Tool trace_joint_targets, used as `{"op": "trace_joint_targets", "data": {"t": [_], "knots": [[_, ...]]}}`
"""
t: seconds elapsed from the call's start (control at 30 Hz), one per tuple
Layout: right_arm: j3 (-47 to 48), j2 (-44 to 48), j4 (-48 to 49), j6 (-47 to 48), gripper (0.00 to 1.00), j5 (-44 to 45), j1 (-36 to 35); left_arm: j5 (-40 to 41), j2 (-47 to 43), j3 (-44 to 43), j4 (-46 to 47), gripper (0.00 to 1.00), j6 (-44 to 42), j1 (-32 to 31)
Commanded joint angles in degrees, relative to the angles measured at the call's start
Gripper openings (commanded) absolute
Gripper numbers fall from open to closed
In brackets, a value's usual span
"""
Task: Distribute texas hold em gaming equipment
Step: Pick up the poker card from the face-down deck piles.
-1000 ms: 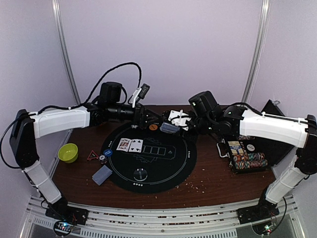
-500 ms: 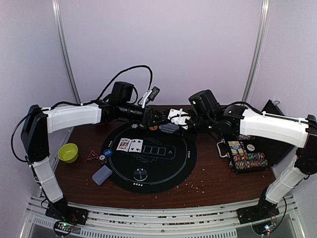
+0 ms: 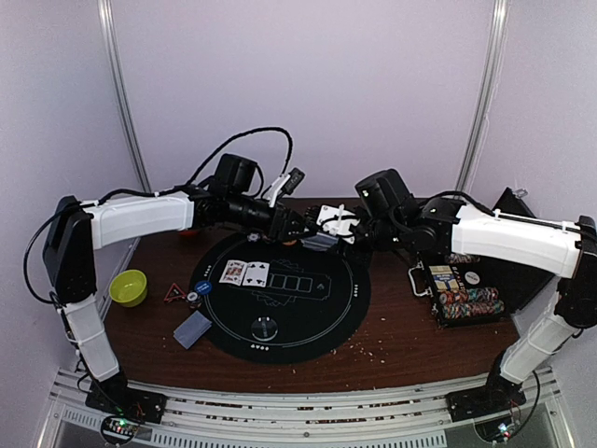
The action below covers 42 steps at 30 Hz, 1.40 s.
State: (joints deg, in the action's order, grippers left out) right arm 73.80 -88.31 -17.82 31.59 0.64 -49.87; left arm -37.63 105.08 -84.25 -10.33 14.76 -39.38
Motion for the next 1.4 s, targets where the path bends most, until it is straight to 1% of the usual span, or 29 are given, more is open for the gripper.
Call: {"op": "trace_joint_targets", "data": {"t": [0.0,0.1,0.23,0.37,0.4,0.5,0.67,0.8,0.93,0.97,1.0,1.07,1.1,1.17,1.27,1.37], "knots": [[0.49,0.75,1.30,-0.09,0.48,0.10,-0.20,4.83,-2.42,-0.45,-2.17,0.55,-2.74,1.14],[0.43,0.77,1.30,-0.04,0.48,0.24,-0.10,4.66,-3.21,0.02,-2.50,0.54,-3.75,1.06],[0.53,0.56,1.46,-0.04,0.48,0.23,-0.09,2.00,-3.94,0.20,-2.43,0.54,-4.64,1.09],[0.73,0.40,1.39,-0.04,0.47,0.32,-0.15,1.08,-5.38,0.93,-2.33,0.50,-5.41,1.06],[0.74,0.42,1.40,-0.04,0.47,0.34,-0.16,1.12,-5.66,0.99,-2.27,0.48,-5.54,1.09],[0.75,0.42,1.30,-0.04,0.48,0.40,-0.16,1.32,-6.63,1.27,-2.39,0.38,-5.87,1.11],[0.91,0.33,1.04,-0.04,0.47,0.50,-0.15,1.27,-7.34,1.40,-2.90,0.35,-6.08,1.14],[1.00,0.33,1.12,-0.12,0.48,0.61,-0.15,0.31,-6.93,0.96,-3.67,0.26,-6.28,1.12],[1.03,0.39,1.04,-0.20,0.47,0.53,-0.19,-1.58,-6.45,0.48,-3.89,0.11,-6.24,1.09],[1.05,0.41,1.04,-0.21,0.47,0.58,-0.17,-1.93,-6.52,0.42,-3.86,0.10,-6.30,1.07],[1.00,0.42,1.08,-0.22,0.47,0.58,-0.10,-2.29,-6.47,0.51,-3.84,0.11,-6.43,1.08],[1.00,0.47,1.15,-0.20,0.48,0.50,-0.18,-2.65,-6.30,0.62,-3.74,0.21,-6.49,1.14],[1.05,0.43,1.13,-0.14,0.47,0.41,-0.08,-2.44,-6.13,0.66,-3.74,0.22,-6.45,1.13],[1.13,0.34,1.18,-0.13,0.47,0.33,-0.13,-1.97,-5.76,0.56,-3.91,0.21,-6.60,1.07],[1.18,0.32,1.21,-0.13,0.48,0.32,-0.16,-2.52,-5.08,0.15,-3.97,0.13,-6.44,1.06],[1.18,0.33,1.08,-0.15,0.47,0.55,-0.14,-3.23,-5.24,-0.12,-4.26,0.00,-6.58,1.13]]}}
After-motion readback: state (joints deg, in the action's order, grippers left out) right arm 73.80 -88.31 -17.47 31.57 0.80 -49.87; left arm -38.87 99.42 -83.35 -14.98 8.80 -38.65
